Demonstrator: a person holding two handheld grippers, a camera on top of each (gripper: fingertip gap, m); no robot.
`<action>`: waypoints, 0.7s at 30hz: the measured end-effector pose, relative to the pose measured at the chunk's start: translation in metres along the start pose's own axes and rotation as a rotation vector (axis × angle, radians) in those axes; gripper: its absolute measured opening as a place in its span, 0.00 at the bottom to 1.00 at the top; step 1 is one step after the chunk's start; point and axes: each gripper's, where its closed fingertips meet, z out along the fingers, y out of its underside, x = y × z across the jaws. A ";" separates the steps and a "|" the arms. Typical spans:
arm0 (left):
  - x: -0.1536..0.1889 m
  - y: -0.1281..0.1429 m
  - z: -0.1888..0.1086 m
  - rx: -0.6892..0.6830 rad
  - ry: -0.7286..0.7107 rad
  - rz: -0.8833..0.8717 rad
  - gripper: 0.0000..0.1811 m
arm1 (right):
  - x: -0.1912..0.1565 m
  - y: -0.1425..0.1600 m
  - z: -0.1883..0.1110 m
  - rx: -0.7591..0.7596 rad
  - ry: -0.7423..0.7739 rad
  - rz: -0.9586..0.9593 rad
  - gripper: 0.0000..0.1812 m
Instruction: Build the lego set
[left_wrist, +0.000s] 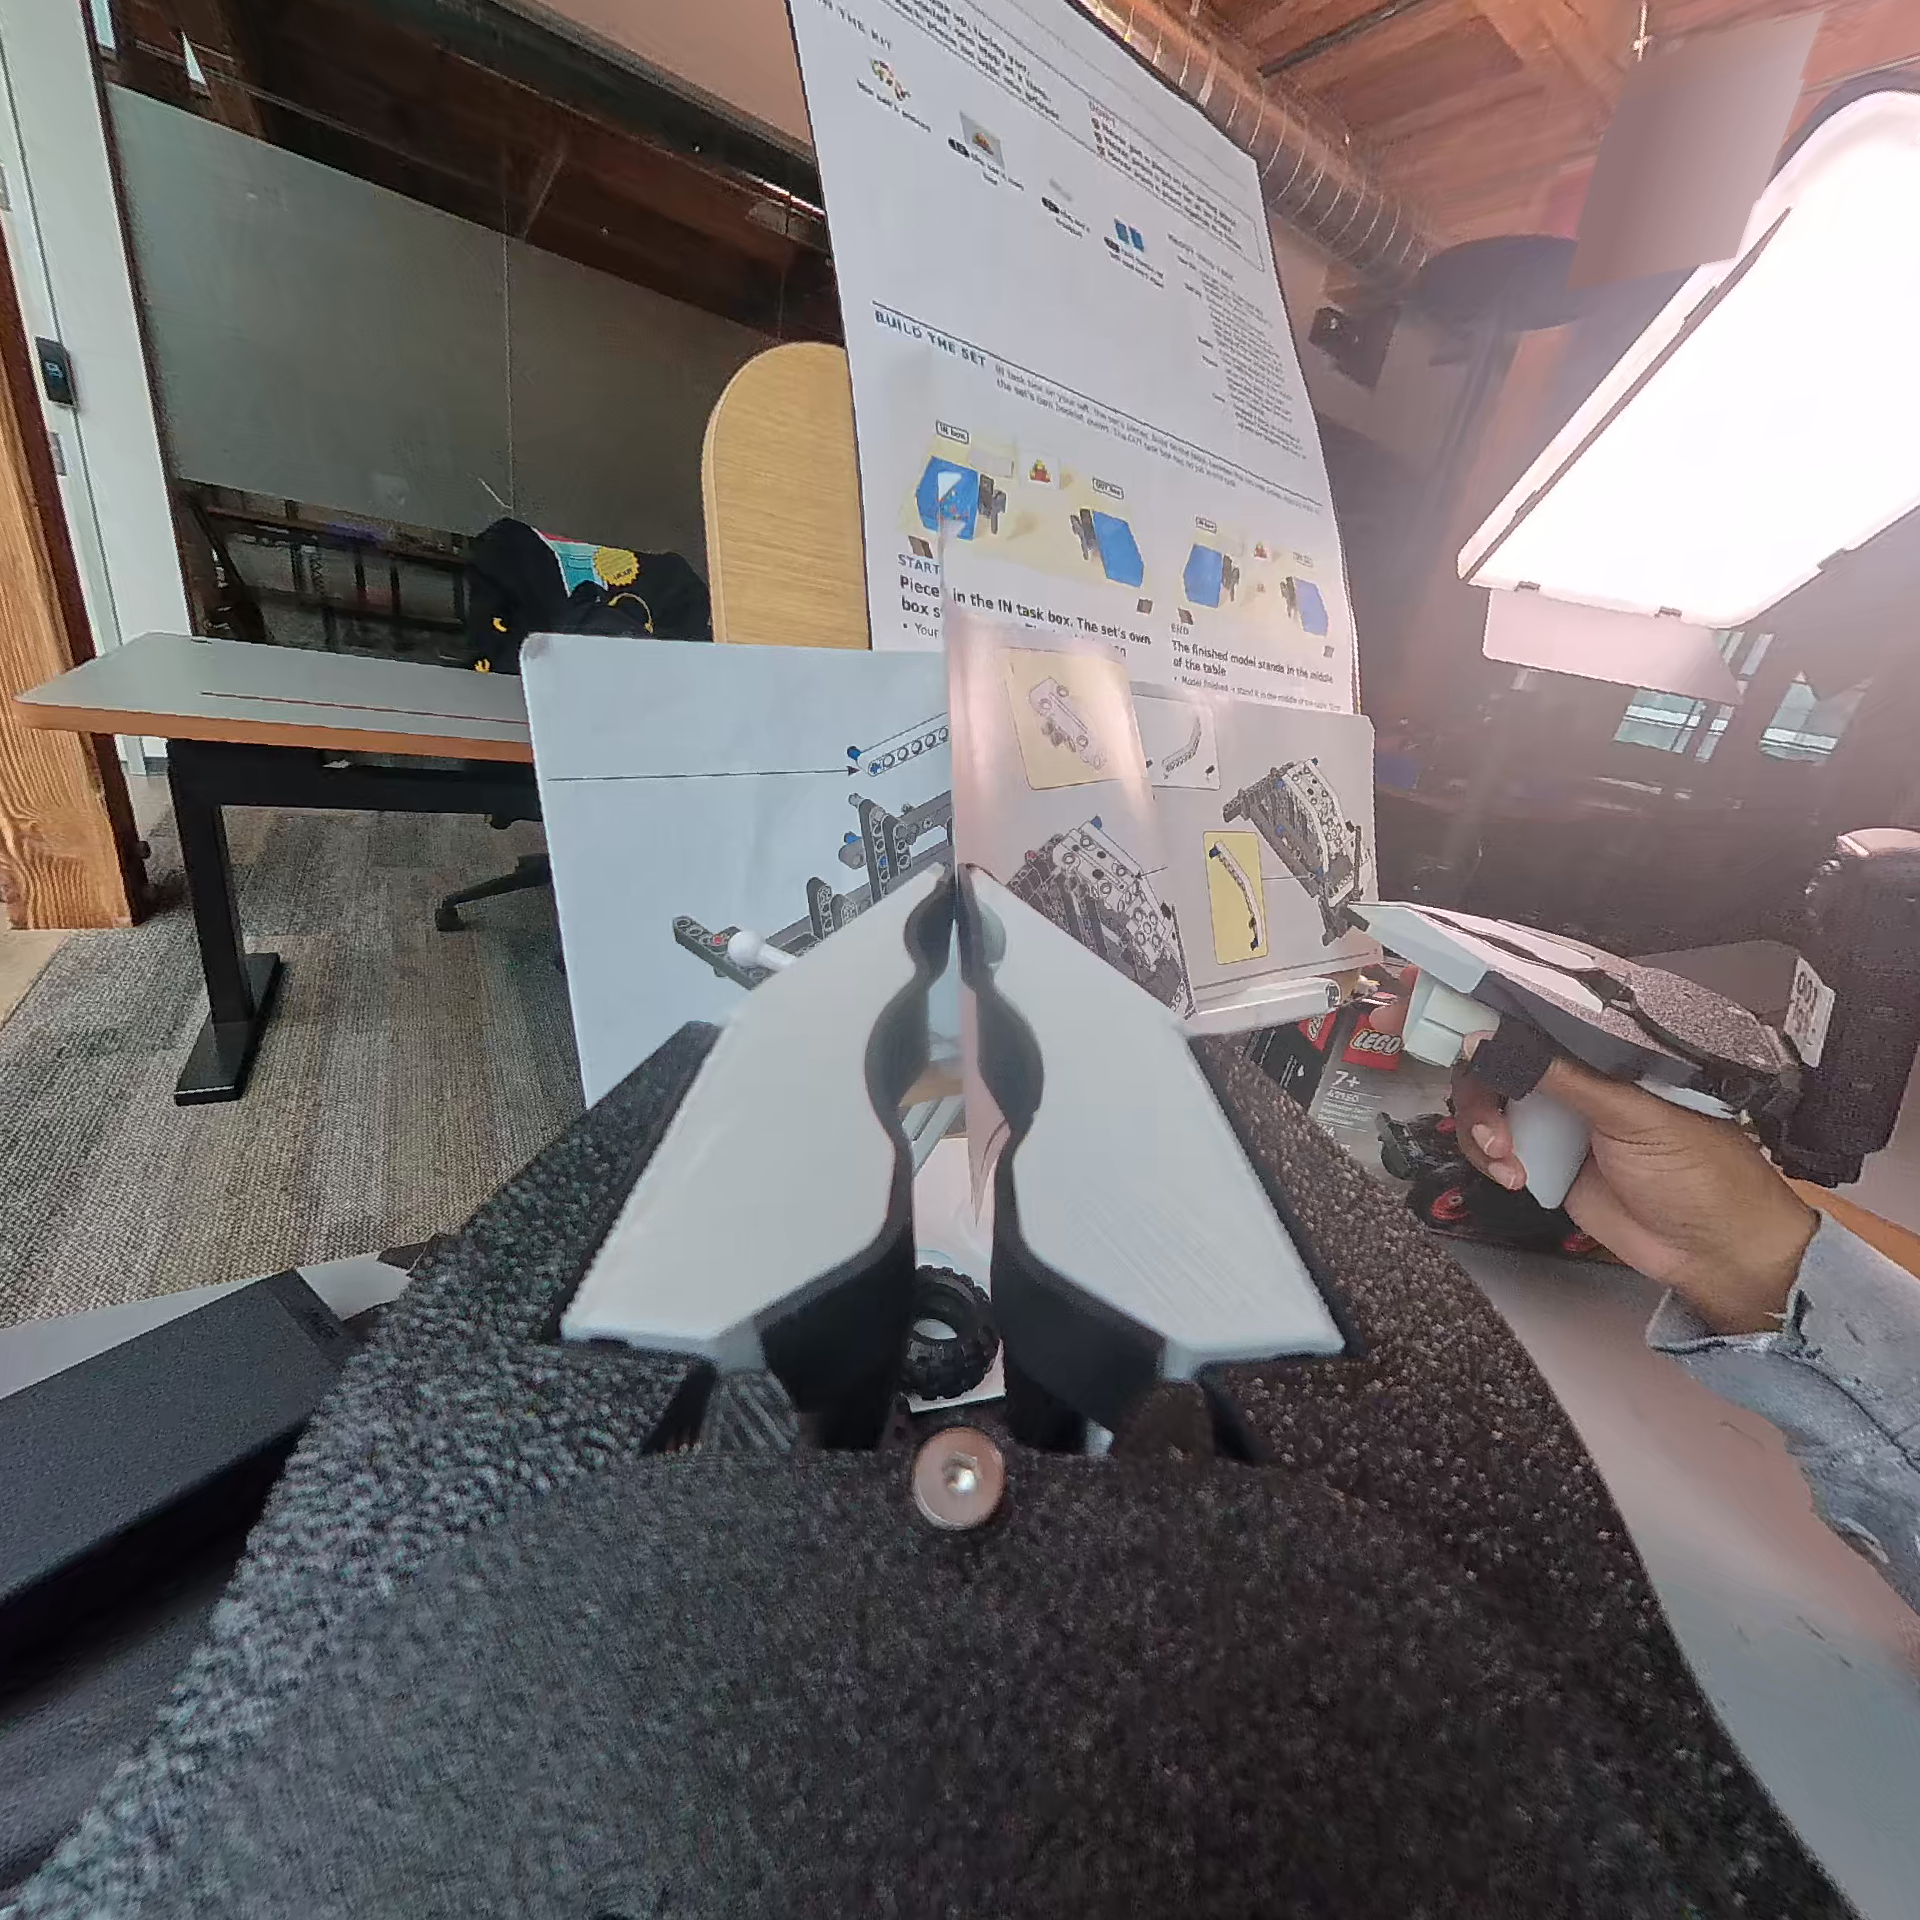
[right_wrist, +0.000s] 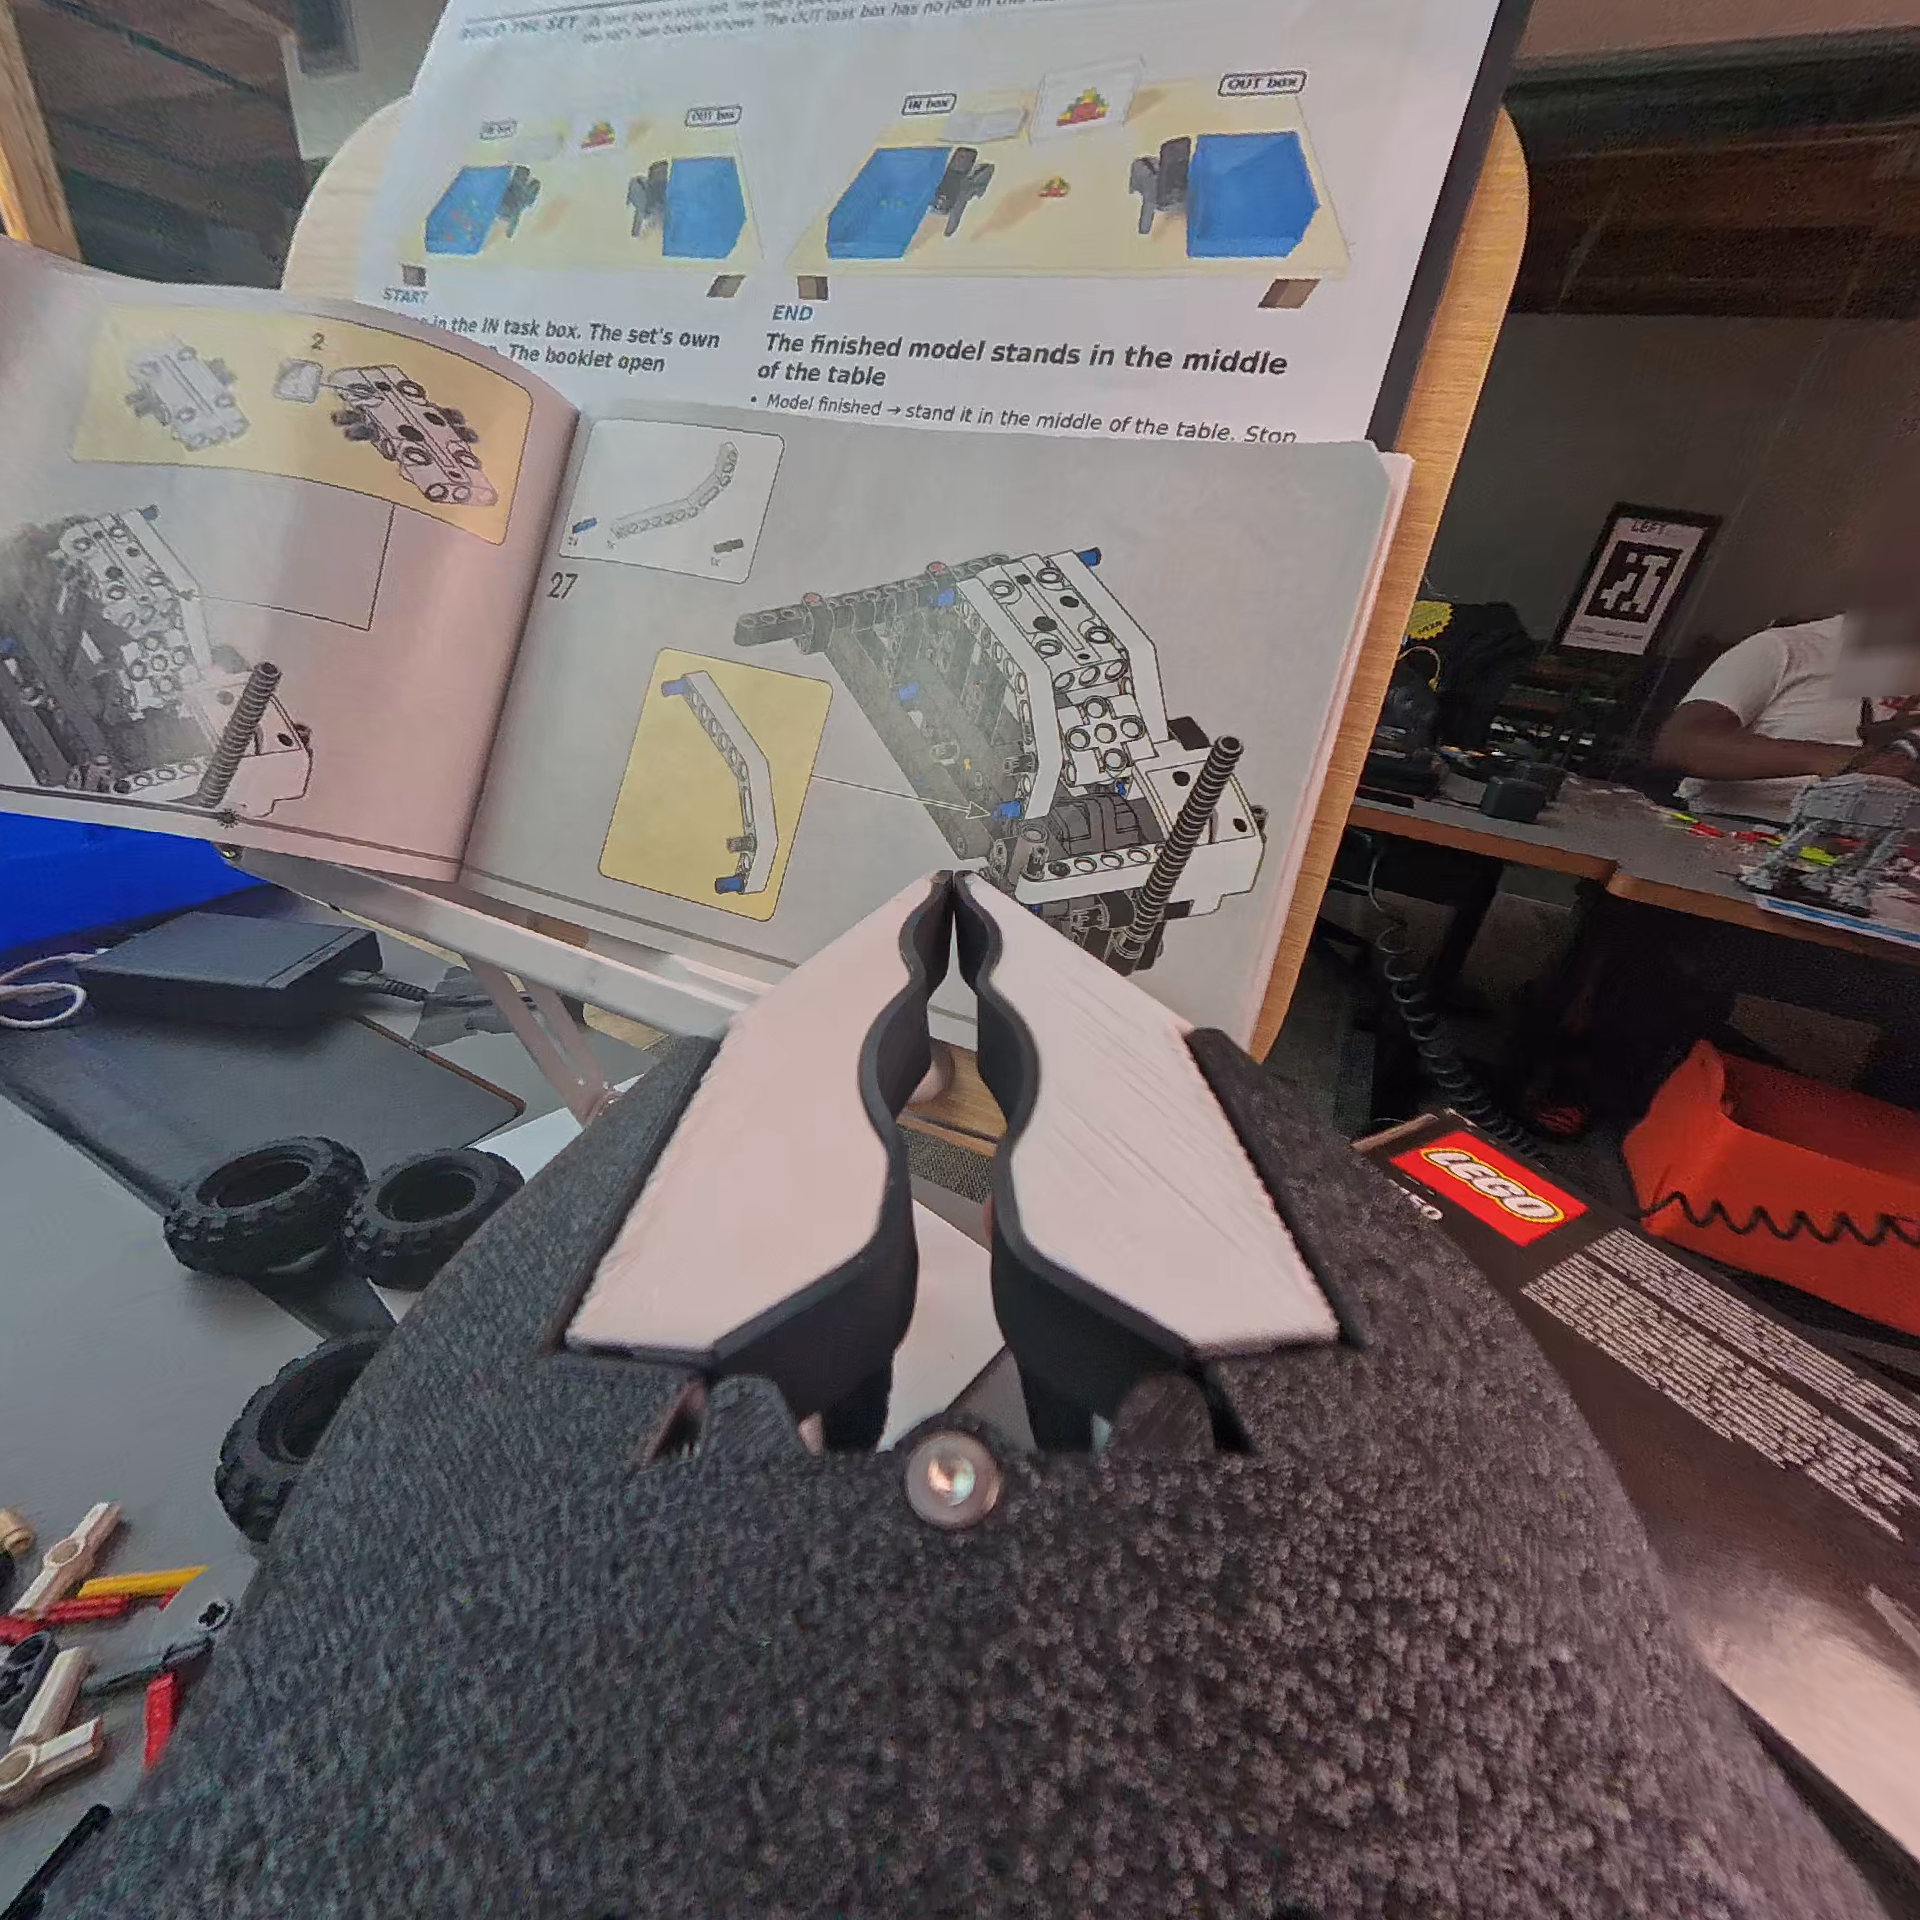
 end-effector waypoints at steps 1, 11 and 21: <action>0.000 0.000 0.000 0.000 0.001 -0.002 0.00 | -0.001 0.000 0.000 0.000 -0.004 0.002 0.00; 0.006 0.006 0.003 -0.034 0.027 0.005 0.00 | -0.039 -0.043 -0.023 0.061 -0.138 0.035 0.00; 0.026 -0.021 -0.007 0.009 0.091 0.005 0.00 | -0.192 -0.002 -0.292 -0.385 -1.039 -0.043 0.57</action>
